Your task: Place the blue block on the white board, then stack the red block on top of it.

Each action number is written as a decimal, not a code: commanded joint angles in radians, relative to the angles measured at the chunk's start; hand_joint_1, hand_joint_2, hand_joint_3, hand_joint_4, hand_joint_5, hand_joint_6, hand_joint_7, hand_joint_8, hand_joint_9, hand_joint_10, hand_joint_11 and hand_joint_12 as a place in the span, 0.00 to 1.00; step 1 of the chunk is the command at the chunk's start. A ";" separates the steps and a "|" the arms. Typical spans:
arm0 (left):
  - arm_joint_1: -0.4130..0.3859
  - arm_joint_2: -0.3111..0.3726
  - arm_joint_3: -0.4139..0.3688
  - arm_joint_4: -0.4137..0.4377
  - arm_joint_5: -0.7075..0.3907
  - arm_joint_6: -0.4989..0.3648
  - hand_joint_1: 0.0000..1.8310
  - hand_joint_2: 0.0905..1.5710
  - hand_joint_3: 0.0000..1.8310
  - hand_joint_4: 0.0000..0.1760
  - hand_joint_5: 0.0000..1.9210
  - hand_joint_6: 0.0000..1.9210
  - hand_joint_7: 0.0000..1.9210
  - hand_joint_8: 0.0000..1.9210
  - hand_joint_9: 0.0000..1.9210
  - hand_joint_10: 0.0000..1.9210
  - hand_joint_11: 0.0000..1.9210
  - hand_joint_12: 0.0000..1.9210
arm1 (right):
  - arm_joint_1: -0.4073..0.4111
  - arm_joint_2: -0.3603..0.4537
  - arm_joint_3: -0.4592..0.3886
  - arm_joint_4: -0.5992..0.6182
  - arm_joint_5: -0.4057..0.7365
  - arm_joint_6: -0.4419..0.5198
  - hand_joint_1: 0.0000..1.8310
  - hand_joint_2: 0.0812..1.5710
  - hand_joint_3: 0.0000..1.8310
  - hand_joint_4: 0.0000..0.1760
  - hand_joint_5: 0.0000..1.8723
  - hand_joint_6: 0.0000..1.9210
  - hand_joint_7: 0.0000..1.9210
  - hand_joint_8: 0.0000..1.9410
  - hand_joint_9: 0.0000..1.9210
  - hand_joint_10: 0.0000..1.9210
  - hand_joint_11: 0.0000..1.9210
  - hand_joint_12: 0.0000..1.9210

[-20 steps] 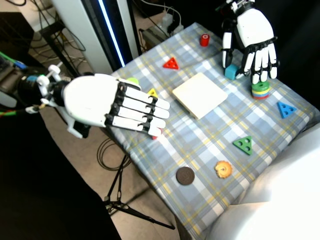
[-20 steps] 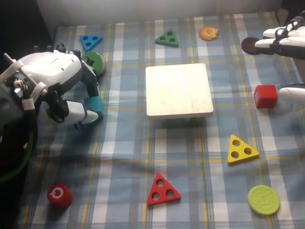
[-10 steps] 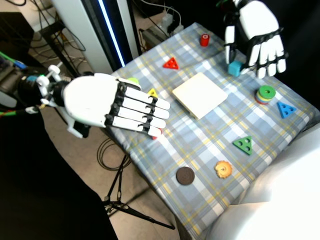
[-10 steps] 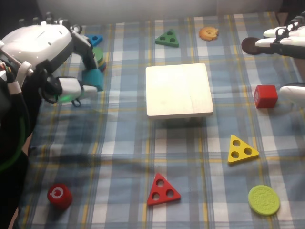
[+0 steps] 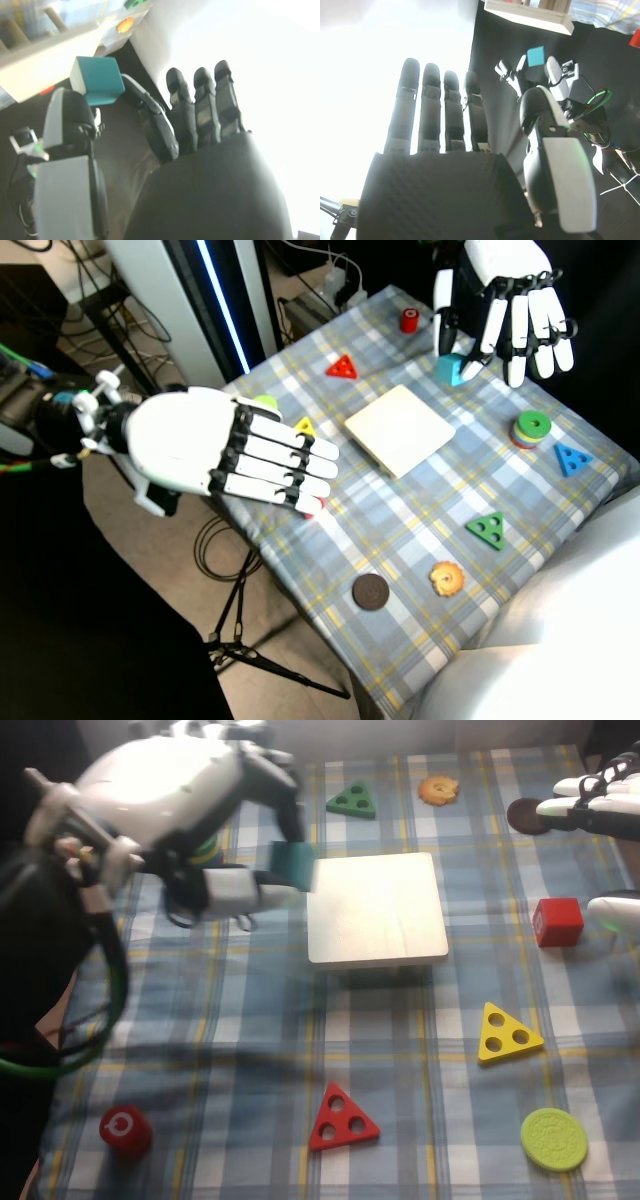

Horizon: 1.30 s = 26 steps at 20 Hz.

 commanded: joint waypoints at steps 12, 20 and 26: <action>-0.053 -0.120 0.103 0.026 0.032 -0.004 0.60 0.67 0.00 0.09 0.56 0.43 0.25 0.00 0.09 0.00 0.03 0.01 | 0.015 -0.002 0.005 0.012 0.142 0.005 0.16 0.82 0.00 0.00 0.19 0.00 0.17 0.00 0.18 0.00 0.11 0.24; -0.050 -0.114 0.098 0.020 0.011 -0.004 0.55 0.70 0.00 0.98 0.48 0.55 0.23 0.00 0.10 0.00 0.03 0.02 | 0.015 -0.002 0.005 0.012 0.145 0.008 0.17 0.82 0.00 0.00 0.18 0.00 0.17 0.00 0.17 0.00 0.10 0.23; -0.026 -0.083 0.053 0.014 -0.084 -0.005 0.52 0.62 0.00 0.80 0.28 0.00 0.18 0.00 0.11 0.00 0.05 0.04 | 0.020 -0.005 0.012 0.013 0.142 0.008 0.21 0.81 0.00 0.00 0.18 0.00 0.18 0.00 0.17 0.00 0.11 0.23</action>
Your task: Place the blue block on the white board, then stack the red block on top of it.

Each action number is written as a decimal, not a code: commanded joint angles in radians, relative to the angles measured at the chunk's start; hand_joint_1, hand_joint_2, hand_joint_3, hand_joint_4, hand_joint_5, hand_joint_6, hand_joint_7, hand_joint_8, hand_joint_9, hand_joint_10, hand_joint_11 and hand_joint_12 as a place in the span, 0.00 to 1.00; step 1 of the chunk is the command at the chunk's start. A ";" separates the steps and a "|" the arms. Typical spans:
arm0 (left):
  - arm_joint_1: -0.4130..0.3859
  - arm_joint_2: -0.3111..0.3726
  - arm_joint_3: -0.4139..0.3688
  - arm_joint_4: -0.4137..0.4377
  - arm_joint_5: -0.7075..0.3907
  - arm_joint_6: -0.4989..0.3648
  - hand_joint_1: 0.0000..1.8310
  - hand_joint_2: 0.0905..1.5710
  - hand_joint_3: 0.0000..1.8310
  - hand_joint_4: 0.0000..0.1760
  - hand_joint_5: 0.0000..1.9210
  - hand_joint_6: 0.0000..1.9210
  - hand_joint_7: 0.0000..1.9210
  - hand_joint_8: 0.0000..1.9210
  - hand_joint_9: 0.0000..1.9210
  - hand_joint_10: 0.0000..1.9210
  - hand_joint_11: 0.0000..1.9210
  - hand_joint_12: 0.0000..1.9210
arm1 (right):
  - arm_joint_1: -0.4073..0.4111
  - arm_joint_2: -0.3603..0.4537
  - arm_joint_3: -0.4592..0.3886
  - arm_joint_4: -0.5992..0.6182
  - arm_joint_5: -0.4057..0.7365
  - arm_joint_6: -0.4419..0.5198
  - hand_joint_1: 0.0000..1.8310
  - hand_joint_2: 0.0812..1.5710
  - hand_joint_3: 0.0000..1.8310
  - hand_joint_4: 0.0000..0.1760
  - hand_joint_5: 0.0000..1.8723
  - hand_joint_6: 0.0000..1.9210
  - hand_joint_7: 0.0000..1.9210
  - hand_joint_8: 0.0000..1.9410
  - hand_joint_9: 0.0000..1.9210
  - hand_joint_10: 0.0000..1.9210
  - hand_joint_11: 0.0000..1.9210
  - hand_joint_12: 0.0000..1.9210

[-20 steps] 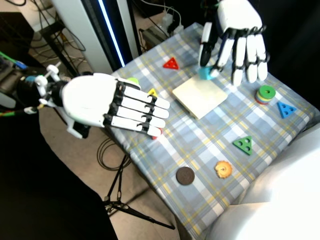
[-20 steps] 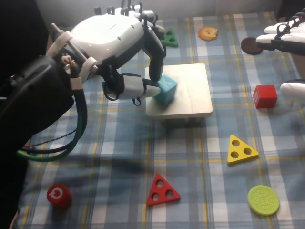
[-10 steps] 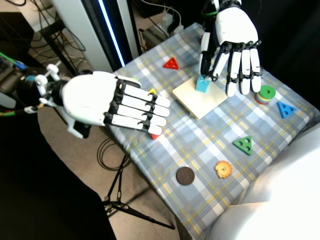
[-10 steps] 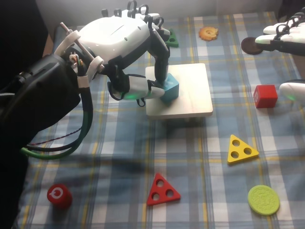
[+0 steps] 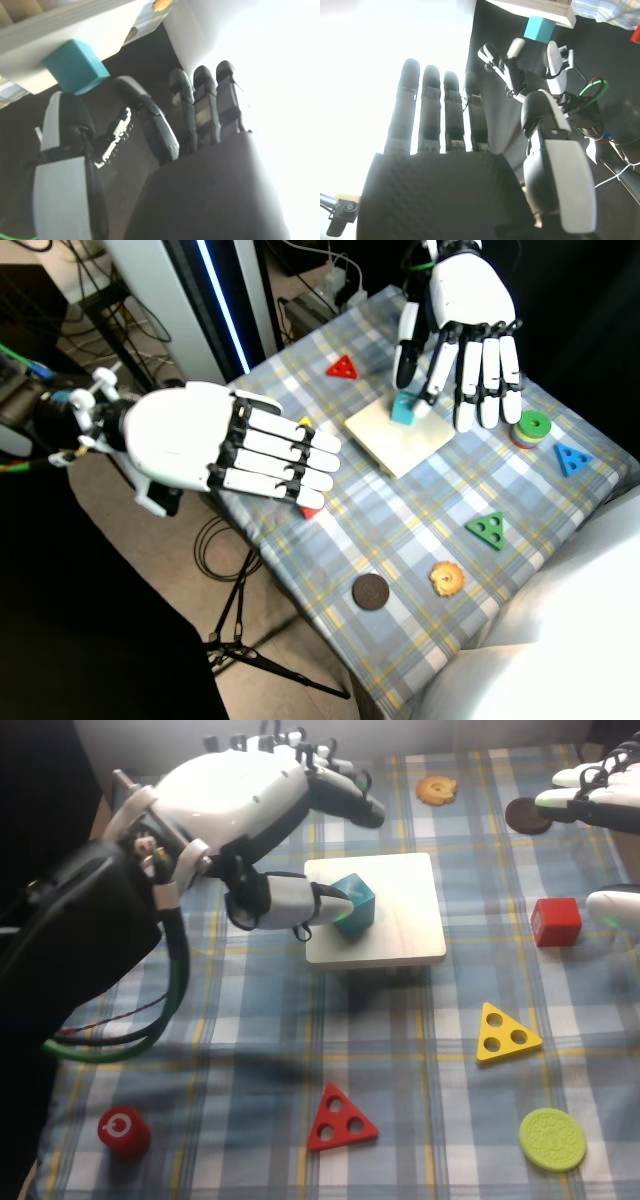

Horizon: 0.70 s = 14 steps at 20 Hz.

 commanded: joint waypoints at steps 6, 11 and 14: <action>0.067 0.113 -0.089 0.051 -0.269 -0.112 0.46 0.60 0.00 0.88 0.25 0.00 0.14 0.00 0.06 0.00 0.02 0.03 | 0.025 -0.006 0.022 0.024 0.067 0.006 0.25 0.79 0.00 0.00 0.17 0.00 0.17 0.00 0.16 0.00 0.07 0.30; 0.178 0.215 -0.184 0.065 -0.405 -0.221 0.45 0.54 0.00 1.00 0.19 0.00 0.08 0.00 0.01 0.00 0.00 0.00 | 0.059 -0.035 0.056 0.004 -0.034 0.006 0.39 0.71 0.00 0.04 0.20 0.00 0.19 0.00 0.19 0.00 0.05 0.35; 0.228 0.259 -0.228 0.065 -0.484 -0.249 0.42 0.55 0.00 1.00 0.18 0.00 0.08 0.00 0.00 0.00 0.00 0.00 | 0.081 -0.056 0.080 -0.007 -0.091 0.006 0.44 0.68 0.00 0.03 0.21 0.00 0.19 0.00 0.19 0.00 0.06 0.36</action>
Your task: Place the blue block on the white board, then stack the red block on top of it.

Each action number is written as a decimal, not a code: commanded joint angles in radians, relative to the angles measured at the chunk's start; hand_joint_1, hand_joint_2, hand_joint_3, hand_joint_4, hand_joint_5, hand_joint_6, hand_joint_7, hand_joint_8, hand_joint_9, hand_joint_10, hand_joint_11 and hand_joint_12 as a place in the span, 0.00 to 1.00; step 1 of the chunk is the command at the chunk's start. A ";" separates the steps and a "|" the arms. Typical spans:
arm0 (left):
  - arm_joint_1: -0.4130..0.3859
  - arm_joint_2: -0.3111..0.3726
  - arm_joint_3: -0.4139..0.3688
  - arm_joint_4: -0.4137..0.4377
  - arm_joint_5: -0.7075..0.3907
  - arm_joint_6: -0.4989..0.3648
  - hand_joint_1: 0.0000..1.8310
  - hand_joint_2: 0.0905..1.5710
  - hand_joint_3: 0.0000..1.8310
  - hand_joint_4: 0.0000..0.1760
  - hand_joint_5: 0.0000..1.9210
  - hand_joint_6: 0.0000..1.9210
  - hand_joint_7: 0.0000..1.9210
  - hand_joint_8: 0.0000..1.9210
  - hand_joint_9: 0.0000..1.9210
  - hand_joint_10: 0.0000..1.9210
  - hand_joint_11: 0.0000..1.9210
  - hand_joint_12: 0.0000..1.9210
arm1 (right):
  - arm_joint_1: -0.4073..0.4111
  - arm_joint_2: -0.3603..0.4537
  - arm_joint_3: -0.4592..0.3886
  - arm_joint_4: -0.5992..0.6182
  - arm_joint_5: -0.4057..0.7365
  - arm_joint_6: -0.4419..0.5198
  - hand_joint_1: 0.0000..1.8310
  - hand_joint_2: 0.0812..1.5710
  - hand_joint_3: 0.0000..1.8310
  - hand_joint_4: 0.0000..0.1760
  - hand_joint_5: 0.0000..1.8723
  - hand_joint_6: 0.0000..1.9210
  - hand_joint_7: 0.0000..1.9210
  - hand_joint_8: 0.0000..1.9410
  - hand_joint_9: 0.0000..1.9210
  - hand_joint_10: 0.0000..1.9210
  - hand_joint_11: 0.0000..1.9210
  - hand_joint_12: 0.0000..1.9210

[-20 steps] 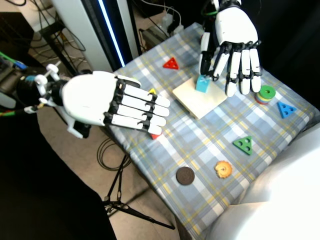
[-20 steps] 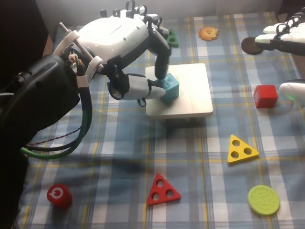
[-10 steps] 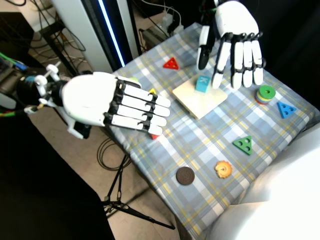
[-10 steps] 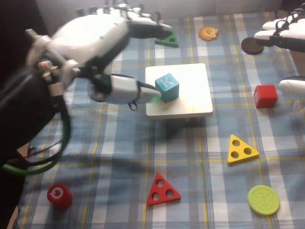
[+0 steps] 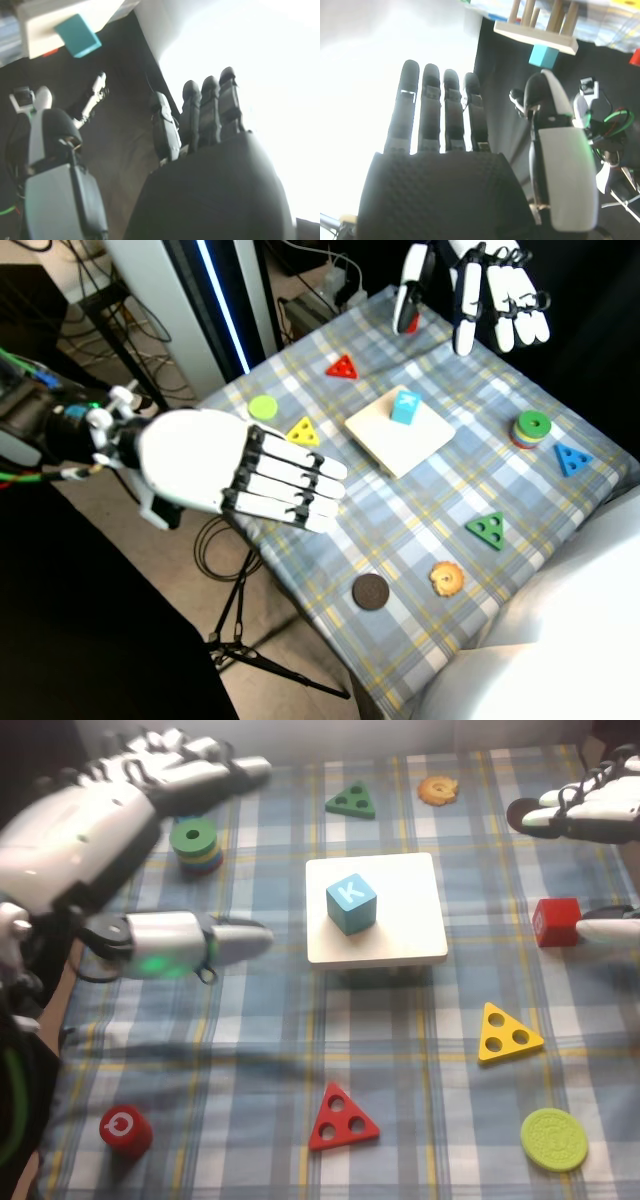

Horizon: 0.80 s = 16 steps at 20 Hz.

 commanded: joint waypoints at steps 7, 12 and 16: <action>0.029 0.024 -0.040 0.052 -0.221 -0.018 0.40 0.53 0.00 0.84 0.16 0.00 0.05 0.00 0.00 0.00 0.00 0.00 | 0.051 -0.052 0.056 0.010 -0.015 -0.001 0.48 0.63 0.00 0.08 0.24 0.00 0.20 0.00 0.21 0.00 0.07 0.39; 0.049 0.032 -0.048 0.048 -0.224 -0.035 0.40 0.53 0.00 0.83 0.17 0.00 0.06 0.00 0.00 0.00 0.00 0.00 | 0.065 -0.068 0.062 0.010 -0.047 -0.026 0.50 0.63 0.00 0.00 0.36 0.00 0.22 0.00 0.21 0.00 0.02 0.49; 0.053 0.032 -0.048 0.044 -0.224 -0.042 0.40 0.53 0.00 0.77 0.18 0.01 0.06 0.00 0.01 0.00 0.00 0.00 | 0.074 -0.077 0.067 0.010 -0.055 -0.035 0.50 0.65 0.00 0.00 0.45 0.00 0.26 0.00 0.25 0.00 0.05 0.49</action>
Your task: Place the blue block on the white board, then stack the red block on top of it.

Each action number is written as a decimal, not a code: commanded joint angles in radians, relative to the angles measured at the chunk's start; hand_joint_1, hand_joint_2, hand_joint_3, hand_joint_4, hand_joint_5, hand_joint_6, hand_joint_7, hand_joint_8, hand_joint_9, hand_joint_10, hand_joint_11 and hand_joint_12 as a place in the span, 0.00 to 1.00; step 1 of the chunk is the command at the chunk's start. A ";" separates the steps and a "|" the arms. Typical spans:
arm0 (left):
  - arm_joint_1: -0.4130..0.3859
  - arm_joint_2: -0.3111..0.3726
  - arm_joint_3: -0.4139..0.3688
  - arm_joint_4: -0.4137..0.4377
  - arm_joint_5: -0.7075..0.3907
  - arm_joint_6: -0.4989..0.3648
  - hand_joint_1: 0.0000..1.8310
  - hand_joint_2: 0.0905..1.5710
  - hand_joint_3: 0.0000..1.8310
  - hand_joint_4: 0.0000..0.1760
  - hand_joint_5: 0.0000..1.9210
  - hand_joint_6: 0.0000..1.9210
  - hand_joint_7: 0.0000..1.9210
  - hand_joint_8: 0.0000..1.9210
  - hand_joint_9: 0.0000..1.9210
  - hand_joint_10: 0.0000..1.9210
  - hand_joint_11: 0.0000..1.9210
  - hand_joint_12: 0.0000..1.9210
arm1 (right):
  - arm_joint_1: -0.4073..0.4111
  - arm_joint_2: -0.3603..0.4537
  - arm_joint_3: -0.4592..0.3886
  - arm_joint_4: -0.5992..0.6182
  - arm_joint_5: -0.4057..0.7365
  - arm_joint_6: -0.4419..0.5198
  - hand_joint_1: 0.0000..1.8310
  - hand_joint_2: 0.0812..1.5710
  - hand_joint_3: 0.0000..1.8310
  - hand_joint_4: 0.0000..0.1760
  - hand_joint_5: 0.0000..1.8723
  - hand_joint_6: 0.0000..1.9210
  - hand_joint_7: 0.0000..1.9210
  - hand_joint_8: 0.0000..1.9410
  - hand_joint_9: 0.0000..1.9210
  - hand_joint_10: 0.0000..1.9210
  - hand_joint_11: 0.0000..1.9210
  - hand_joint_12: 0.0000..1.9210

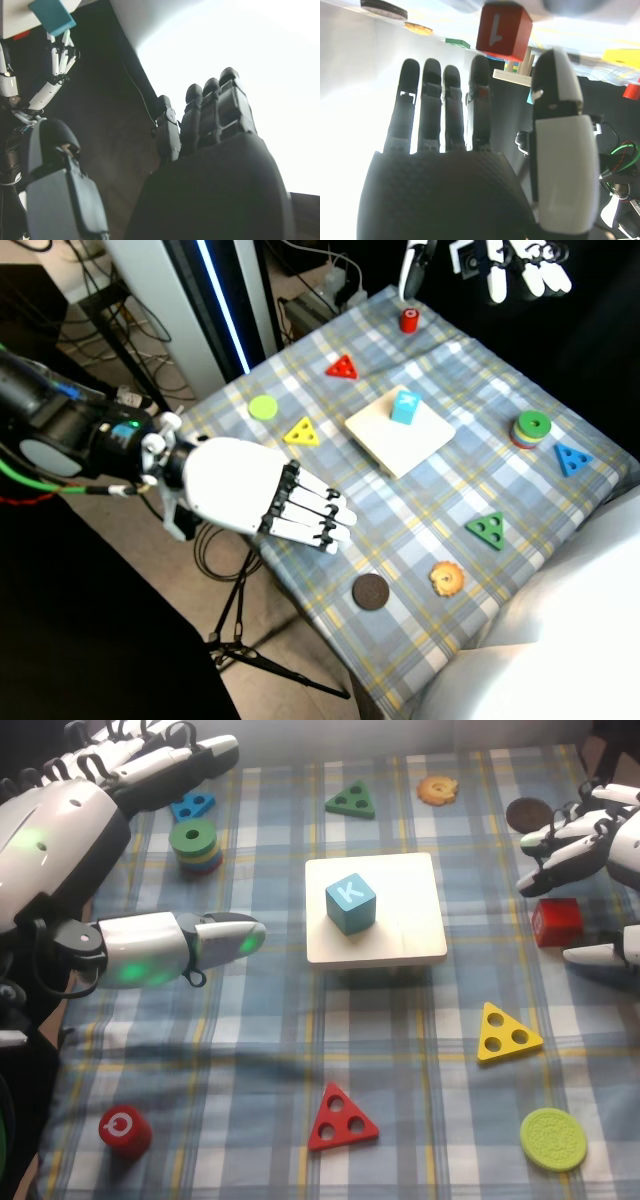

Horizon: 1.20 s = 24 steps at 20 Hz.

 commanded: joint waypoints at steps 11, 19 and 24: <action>0.000 -0.001 -0.002 0.031 -0.115 -0.007 0.40 0.53 0.00 0.81 0.20 0.01 0.08 0.00 0.02 0.00 0.00 0.00 | 0.022 -0.003 0.011 0.040 0.108 -0.029 0.48 0.63 0.00 0.00 0.40 0.00 0.27 0.00 0.26 0.00 0.06 0.46; 0.002 -0.004 -0.002 0.030 -0.116 -0.007 0.41 0.53 0.00 0.83 0.21 0.00 0.08 0.00 0.02 0.00 0.00 0.00 | 0.022 -0.003 0.019 0.046 0.096 -0.033 0.47 0.61 0.00 0.00 0.33 0.01 0.27 0.00 0.26 0.01 0.07 0.46; 0.002 -0.008 -0.002 0.031 -0.116 -0.007 0.41 0.53 0.00 0.87 0.21 0.00 0.08 0.00 0.02 0.00 0.00 0.00 | 0.022 -0.006 0.025 0.055 0.082 -0.041 0.49 0.62 0.00 0.00 0.37 0.01 0.28 0.00 0.27 0.01 0.08 0.47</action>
